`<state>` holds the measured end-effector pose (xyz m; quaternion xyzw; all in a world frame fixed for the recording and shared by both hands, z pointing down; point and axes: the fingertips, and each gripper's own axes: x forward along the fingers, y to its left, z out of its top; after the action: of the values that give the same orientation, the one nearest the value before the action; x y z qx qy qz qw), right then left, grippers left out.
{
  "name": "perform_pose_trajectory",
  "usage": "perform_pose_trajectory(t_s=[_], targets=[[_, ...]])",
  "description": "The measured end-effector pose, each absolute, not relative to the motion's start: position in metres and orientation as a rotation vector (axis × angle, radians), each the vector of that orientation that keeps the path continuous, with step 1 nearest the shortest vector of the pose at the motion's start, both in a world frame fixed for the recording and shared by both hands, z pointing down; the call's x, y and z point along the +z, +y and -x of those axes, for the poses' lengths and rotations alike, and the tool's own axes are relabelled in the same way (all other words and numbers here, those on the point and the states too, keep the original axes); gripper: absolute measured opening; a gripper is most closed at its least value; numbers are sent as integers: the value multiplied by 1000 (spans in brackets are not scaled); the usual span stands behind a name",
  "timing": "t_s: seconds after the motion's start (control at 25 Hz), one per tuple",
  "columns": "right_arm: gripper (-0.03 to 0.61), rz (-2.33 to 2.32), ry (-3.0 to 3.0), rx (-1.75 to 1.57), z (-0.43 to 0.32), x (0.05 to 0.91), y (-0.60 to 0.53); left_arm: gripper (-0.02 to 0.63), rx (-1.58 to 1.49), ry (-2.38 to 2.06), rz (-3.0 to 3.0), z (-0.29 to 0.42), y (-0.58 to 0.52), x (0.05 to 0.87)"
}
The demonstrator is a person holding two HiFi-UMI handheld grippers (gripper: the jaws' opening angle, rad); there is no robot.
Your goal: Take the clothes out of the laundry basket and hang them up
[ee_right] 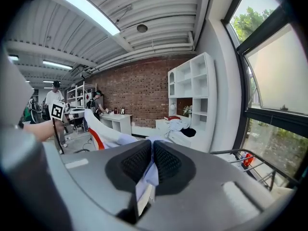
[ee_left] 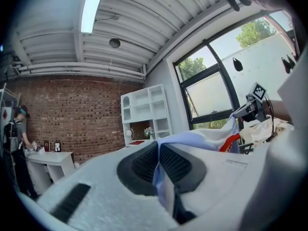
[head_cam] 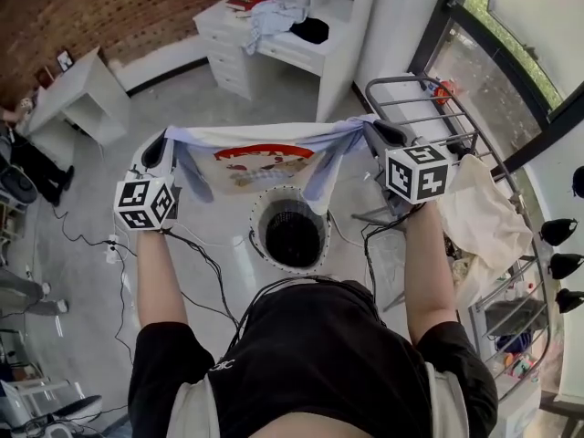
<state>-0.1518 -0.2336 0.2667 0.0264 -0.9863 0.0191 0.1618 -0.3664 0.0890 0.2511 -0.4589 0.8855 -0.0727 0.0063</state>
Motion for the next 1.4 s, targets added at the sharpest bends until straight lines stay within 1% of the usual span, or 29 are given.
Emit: perform_pose_trajectory(t_s=[0.32, 0.44, 0.68, 0.84, 0.92, 1.08, 1.4], targets=[[32, -225, -2860, 54, 98, 239, -243, 14, -216, 2608, 1659, 351, 43, 238], [31, -269, -2870, 105, 73, 235, -240, 14, -197, 2509, 1794, 337, 17, 237], [31, -499, -2831, 209, -9, 245, -259, 15, -178, 2291, 2029, 295, -65, 240], [31, -649, -2807, 251, -50, 246, -270, 15, -155, 2179, 2162, 276, -111, 246], [31, -737, -2783, 275, -82, 248, -274, 14, -120, 2099, 2289, 251, -138, 250], [31, -970, -2745, 339, -168, 247, -282, 15, -110, 1873, 2512, 177, -194, 253], [31, -1332, -2629, 353, -319, 238, -277, 15, -132, 1524, 2729, 41, -262, 256]])
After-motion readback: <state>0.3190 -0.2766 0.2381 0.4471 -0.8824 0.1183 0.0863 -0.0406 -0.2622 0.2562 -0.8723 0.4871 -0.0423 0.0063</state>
